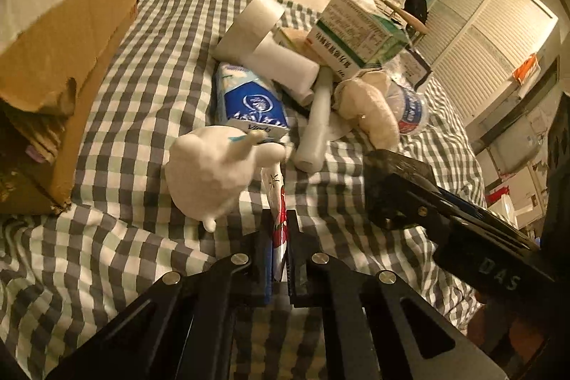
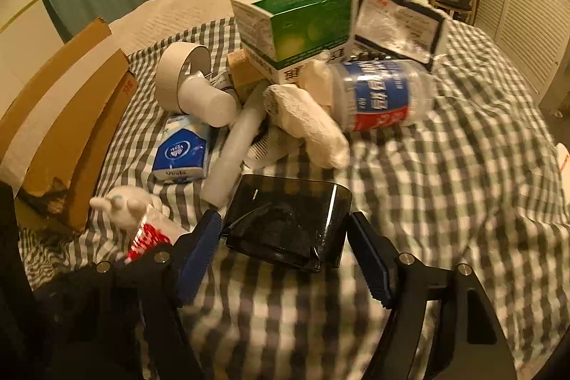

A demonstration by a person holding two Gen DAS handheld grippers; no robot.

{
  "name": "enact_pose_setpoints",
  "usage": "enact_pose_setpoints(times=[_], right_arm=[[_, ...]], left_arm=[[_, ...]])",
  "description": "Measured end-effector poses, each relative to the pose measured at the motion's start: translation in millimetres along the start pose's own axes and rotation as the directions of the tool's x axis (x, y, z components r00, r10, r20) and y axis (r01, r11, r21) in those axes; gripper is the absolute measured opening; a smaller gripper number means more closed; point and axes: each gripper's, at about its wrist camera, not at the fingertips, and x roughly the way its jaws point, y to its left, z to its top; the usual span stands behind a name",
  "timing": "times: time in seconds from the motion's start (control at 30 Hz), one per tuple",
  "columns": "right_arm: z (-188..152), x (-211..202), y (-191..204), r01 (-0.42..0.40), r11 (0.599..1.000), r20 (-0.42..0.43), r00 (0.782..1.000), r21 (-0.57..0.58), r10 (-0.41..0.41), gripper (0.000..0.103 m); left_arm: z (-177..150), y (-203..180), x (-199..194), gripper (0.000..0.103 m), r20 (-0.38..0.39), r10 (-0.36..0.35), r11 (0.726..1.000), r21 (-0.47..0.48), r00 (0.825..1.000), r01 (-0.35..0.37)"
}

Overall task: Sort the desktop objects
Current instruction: 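Grasp the red-and-white snack packet with the left gripper while the right grasps the black pouch, then carry both items to the cardboard box and open both grippers inside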

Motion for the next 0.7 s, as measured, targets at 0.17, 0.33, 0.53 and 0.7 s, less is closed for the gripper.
enact_pose_setpoints(times=[0.17, 0.33, 0.53, 0.7], right_arm=[[-6.3, -26.8, -13.4, -0.011, 1.0, 0.029, 1.0, 0.025, 0.01, 0.072], [-8.2, -59.6, -19.0, -0.004, 1.0, 0.069, 0.998, 0.024, 0.003, 0.072], [-6.8, -96.7, -19.0, -0.012, 1.0, 0.124, 0.992, 0.013, 0.01, 0.072], [1.9, -128.9, -2.4, -0.043, 0.999, 0.173, 0.984, -0.006, 0.043, 0.073]], left_arm=[[-2.4, -3.8, -17.7, 0.006, 0.037, -0.01, 1.0, 0.007, 0.999, 0.009], [1.4, -10.1, -38.6, 0.006, 0.086, -0.032, 0.999, 0.014, 0.996, 0.031], [9.0, -18.1, -69.2, 0.006, 0.157, -0.047, 0.999, 0.026, 0.986, 0.043], [22.7, -18.5, -98.3, 0.006, 0.229, -0.035, 0.999, 0.024, 0.973, 0.031]])
